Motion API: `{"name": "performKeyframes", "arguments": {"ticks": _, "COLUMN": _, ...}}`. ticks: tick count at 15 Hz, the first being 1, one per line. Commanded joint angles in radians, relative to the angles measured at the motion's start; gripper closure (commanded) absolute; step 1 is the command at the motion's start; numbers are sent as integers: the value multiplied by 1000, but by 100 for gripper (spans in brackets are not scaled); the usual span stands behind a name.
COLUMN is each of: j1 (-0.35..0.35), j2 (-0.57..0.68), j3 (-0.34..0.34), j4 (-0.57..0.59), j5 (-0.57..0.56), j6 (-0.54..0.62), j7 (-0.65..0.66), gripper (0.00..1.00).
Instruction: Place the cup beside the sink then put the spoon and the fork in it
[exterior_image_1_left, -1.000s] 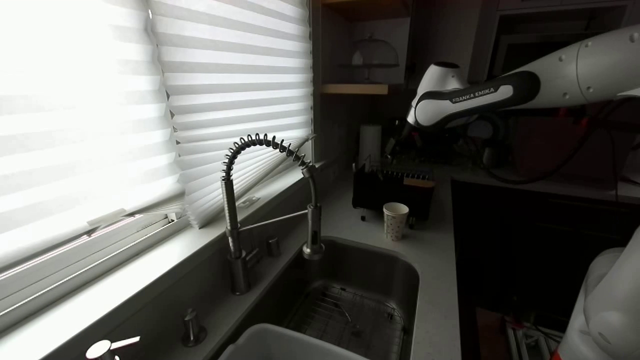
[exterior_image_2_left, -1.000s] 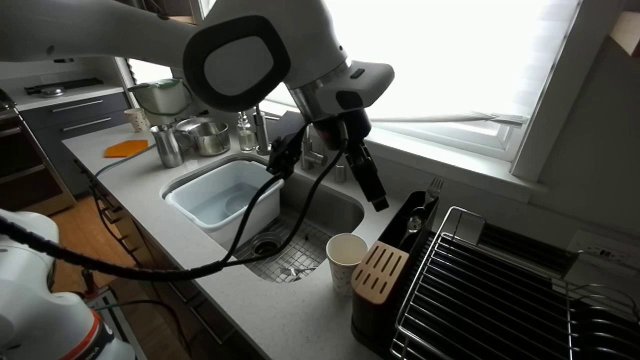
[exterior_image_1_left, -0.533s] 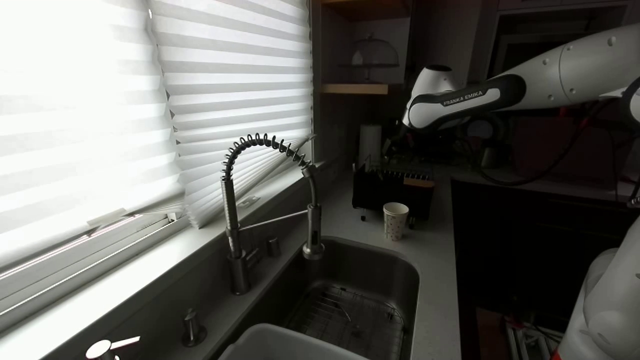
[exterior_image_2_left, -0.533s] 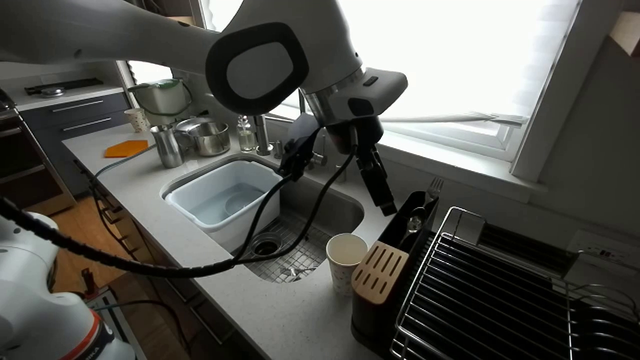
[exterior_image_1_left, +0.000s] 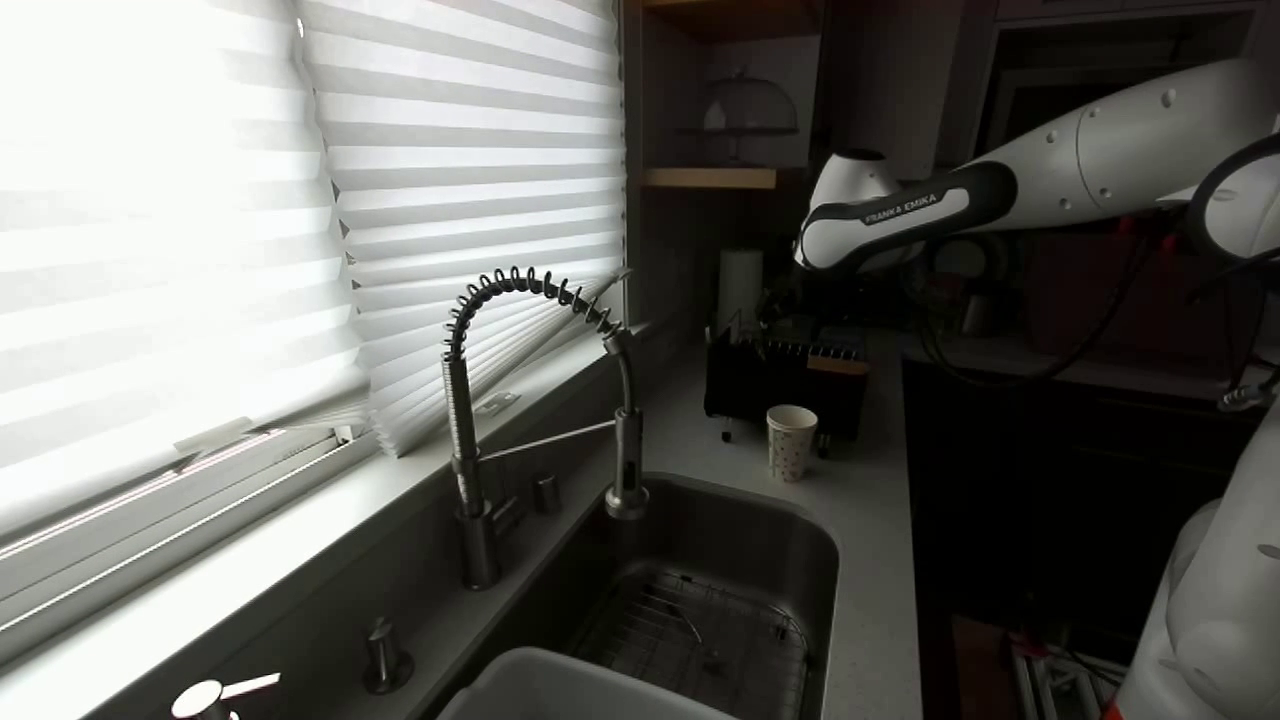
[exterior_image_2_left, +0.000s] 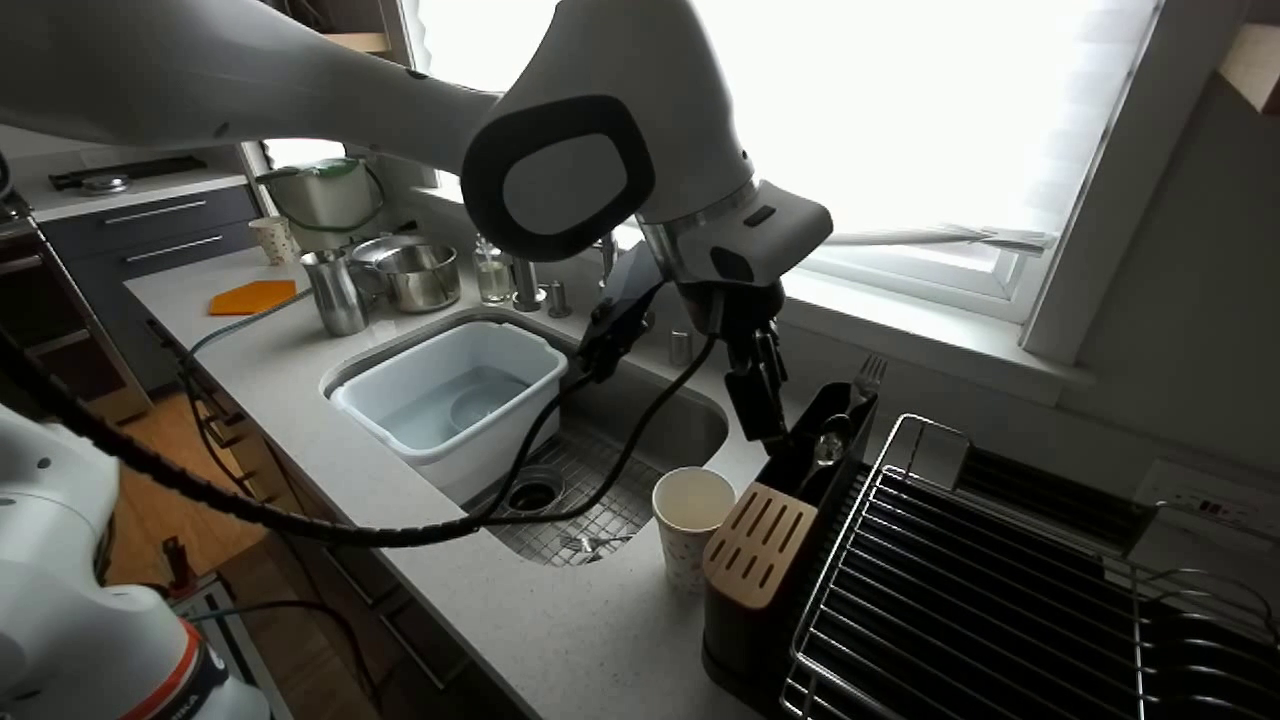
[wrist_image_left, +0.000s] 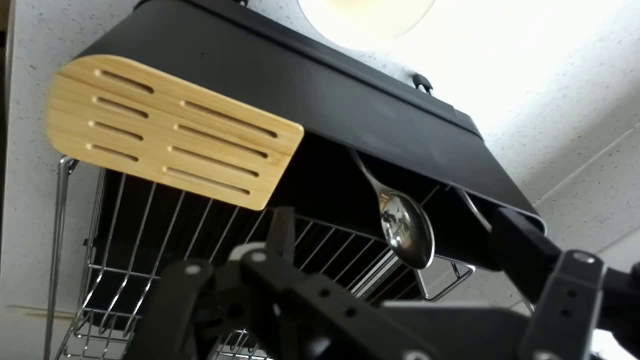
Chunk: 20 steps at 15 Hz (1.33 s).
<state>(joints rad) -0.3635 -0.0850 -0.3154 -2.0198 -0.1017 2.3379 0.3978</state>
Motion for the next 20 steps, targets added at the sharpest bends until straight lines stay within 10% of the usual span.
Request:
{"name": "performKeyframes", "arguments": {"ticks": 1, "j1": -2, "j2": 80, "j3": -16, "j4": 53, "j5": 55, "j6": 56, "j7": 3, "gripper": 1}}
{"name": "performKeyframes", "arguments": {"ticks": 15, "j1": -3, "j2": 219, "j3": -32, "j4": 180, "j5": 214, "j6": 37, "j7": -79, "gripper": 99}}
{"name": "performKeyframes", "arguments": {"ticks": 20, "j1": -4, "j2": 237, "j3": -32, "j4": 200, "j5": 211, "j6": 13, "j7": -97, "gripper": 99}}
